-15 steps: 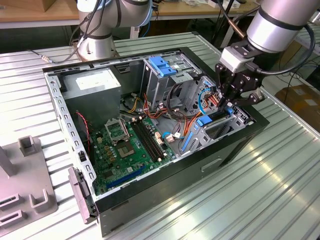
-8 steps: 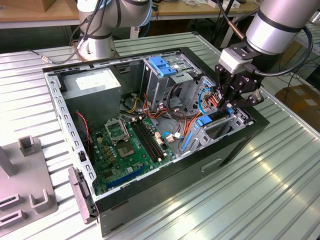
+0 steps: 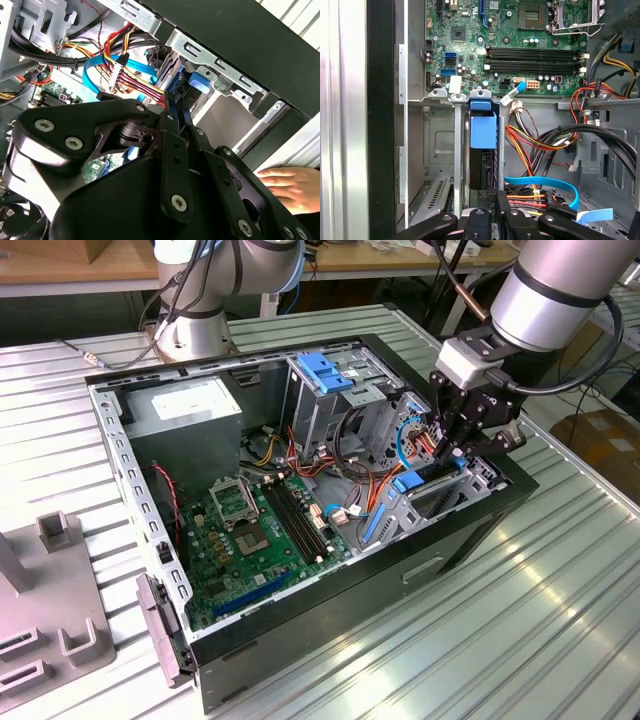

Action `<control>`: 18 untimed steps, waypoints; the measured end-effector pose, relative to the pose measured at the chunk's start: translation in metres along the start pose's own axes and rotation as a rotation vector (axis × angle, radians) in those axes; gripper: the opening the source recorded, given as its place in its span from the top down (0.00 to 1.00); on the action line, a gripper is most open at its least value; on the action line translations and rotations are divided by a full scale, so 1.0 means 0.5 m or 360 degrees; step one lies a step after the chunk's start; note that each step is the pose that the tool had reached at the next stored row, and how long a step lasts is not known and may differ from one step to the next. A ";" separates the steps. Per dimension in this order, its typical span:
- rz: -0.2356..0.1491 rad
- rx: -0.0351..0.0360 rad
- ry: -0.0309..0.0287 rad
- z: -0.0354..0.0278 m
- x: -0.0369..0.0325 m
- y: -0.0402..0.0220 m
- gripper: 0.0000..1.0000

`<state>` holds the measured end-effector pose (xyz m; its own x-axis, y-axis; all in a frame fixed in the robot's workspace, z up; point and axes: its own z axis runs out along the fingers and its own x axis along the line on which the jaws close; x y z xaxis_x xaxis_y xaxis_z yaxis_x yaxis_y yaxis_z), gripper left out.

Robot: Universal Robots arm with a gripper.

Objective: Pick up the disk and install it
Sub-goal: 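Insert the first disk wire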

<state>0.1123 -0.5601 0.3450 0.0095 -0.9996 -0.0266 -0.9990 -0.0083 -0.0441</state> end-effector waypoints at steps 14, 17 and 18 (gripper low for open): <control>0.0000 0.0000 -0.00002 -0.004 0.004 0.000 0.83; 0.0000 0.0000 -0.00003 -0.004 0.006 0.000 0.83; 0.0000 0.0000 -0.00004 -0.004 0.006 0.000 0.83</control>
<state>0.1123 -0.5630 0.3471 0.0095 -0.9996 -0.0268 -0.9990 -0.0083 -0.0439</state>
